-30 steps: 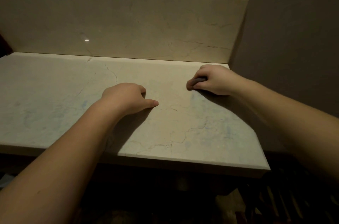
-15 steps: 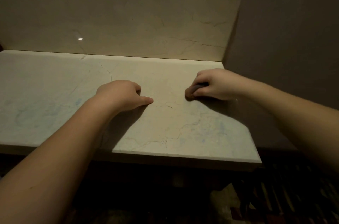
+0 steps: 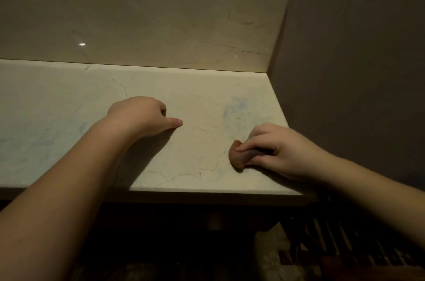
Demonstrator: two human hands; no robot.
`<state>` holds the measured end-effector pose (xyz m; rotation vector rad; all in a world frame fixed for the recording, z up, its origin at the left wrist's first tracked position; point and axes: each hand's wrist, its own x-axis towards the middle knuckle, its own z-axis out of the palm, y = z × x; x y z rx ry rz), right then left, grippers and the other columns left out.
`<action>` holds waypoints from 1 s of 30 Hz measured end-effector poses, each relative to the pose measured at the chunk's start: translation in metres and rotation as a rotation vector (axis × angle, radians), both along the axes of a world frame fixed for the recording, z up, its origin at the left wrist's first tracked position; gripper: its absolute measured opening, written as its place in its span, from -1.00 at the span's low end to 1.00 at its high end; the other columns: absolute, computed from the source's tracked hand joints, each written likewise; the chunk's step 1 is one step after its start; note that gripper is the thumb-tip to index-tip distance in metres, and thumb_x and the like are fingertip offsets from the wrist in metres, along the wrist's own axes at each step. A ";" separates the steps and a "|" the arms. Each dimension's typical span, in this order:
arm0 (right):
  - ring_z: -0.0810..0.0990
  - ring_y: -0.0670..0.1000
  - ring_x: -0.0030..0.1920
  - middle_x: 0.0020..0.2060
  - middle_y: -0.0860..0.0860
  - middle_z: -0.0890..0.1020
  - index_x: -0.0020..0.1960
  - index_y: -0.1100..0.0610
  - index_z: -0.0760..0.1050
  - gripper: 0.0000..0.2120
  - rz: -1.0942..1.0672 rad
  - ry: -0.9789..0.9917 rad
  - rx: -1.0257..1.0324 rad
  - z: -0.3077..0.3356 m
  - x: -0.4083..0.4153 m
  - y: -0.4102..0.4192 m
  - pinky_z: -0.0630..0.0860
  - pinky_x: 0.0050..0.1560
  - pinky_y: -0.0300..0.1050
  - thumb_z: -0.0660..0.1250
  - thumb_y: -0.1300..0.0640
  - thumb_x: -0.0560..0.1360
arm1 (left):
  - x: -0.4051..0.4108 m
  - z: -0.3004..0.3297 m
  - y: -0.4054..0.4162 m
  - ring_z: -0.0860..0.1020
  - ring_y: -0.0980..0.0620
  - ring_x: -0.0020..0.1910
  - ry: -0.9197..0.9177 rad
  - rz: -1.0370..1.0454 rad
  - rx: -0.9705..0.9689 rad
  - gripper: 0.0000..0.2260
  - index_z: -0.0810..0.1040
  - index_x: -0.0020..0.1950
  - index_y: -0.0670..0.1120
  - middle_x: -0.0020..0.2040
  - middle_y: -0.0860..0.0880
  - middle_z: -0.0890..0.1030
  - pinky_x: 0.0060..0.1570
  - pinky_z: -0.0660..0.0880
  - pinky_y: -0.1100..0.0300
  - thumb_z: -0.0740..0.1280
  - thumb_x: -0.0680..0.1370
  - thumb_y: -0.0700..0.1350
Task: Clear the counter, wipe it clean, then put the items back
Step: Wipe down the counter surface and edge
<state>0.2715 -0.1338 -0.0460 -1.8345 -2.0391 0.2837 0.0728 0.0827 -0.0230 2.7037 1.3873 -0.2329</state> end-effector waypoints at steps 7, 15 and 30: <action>0.52 -0.04 0.00 -0.08 -0.08 0.56 0.08 0.08 0.62 -0.81 -0.389 0.013 0.024 0.005 0.059 0.055 0.32 -0.17 -0.33 0.40 0.07 0.49 | -0.002 -0.002 0.000 0.48 -0.10 0.22 0.008 -0.011 0.008 -0.43 0.49 0.30 0.06 0.27 -0.01 0.54 0.09 0.44 0.03 0.15 0.49 0.41; 0.51 -0.20 -0.03 -0.12 -0.20 0.55 0.05 -0.01 0.62 -0.83 -0.125 0.089 -0.055 0.004 -0.003 0.004 0.39 -0.01 -0.41 0.42 0.11 0.46 | 0.000 -0.004 0.003 0.48 -0.12 0.21 0.030 -0.032 0.029 -0.42 0.49 0.31 0.05 0.25 -0.03 0.54 0.03 0.42 0.04 0.14 0.50 0.41; 0.47 -0.16 -0.03 -0.07 -0.20 0.50 0.11 -0.02 0.57 -0.83 -0.478 0.045 -0.053 0.005 -0.002 0.014 0.31 -0.12 -0.47 0.36 0.05 0.52 | 0.001 -0.007 0.012 0.53 -0.12 0.01 0.065 -0.126 0.078 -0.43 0.58 0.09 -0.02 -0.02 -0.04 0.57 -0.02 0.48 0.02 0.09 0.50 0.41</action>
